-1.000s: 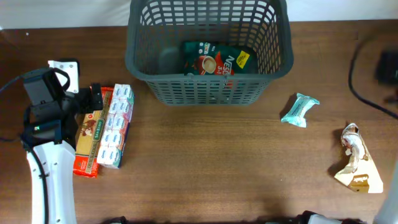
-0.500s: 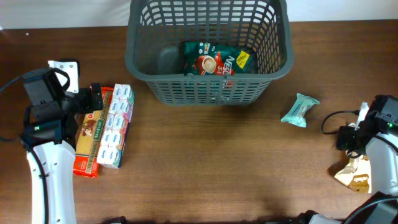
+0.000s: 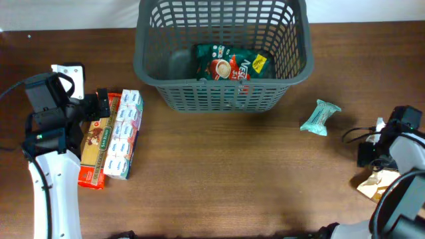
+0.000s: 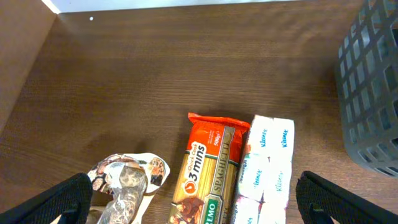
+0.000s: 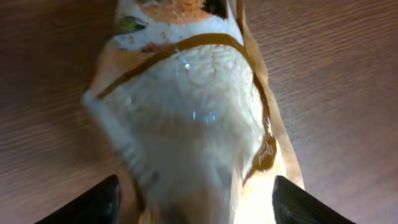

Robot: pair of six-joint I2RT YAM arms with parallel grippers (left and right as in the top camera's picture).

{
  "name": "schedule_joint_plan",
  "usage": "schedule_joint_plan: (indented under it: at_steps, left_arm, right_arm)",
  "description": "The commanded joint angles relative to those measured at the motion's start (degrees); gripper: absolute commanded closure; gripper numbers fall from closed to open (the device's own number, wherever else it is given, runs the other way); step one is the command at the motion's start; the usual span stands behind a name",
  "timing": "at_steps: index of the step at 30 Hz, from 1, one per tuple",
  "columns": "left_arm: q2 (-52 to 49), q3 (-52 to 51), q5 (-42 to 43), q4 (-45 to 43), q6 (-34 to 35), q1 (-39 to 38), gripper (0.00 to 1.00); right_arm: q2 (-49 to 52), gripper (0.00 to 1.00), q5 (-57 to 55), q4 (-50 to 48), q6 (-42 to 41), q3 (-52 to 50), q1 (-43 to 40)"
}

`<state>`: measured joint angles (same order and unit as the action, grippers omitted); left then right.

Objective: Pack container
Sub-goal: 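Grasp the brown-white wrapper at right with the right gripper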

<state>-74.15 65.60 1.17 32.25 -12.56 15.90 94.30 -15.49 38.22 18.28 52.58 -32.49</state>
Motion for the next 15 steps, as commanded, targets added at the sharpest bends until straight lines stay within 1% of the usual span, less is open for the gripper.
schedule_joint_plan:
  at_steps: [1, 3, 4, 6, 10, 13, 15]
  left_arm:
    - [-0.2, 0.9, 0.8, 0.0, 0.5, 0.3, 0.01]
    - [-0.2, 0.9, 0.8, 0.0, 0.5, 0.3, 0.01]
    - [-0.2, 0.9, 0.8, 0.0, 0.5, 0.3, 0.01]
    - [-0.2, 0.9, 0.8, 0.0, 0.5, 0.3, 0.01]
    - [-0.2, 0.9, 0.8, 0.0, 0.5, 0.3, 0.01]
    - [-0.2, 0.9, 0.8, 0.0, 0.5, 0.3, 0.01]
    - [-0.2, 0.9, 0.8, 0.0, 0.5, 0.3, 0.01]
  right_arm:
    - [3.3, 0.37, -3.4, -1.2, -0.8, -0.3, -0.3]
    - [4.8, 0.57, -3.7, -1.5, -1.4, -0.3, -0.3]
    - [6.1, 0.72, -4.6, -1.5, -2.9, -0.3, -0.3]
    - [7.5, 0.96, -5.2, -1.4, -5.5, -0.3, -0.3]
    - [7.6, 0.96, -4.0, -1.4, -9.6, 0.7, -0.1]
    - [6.4, 0.96, 2.3, 0.9, -11.3, 4.7, 0.3]
    - [4.7, 0.96, 7.1, 4.6, -12.4, 10.2, 0.8]
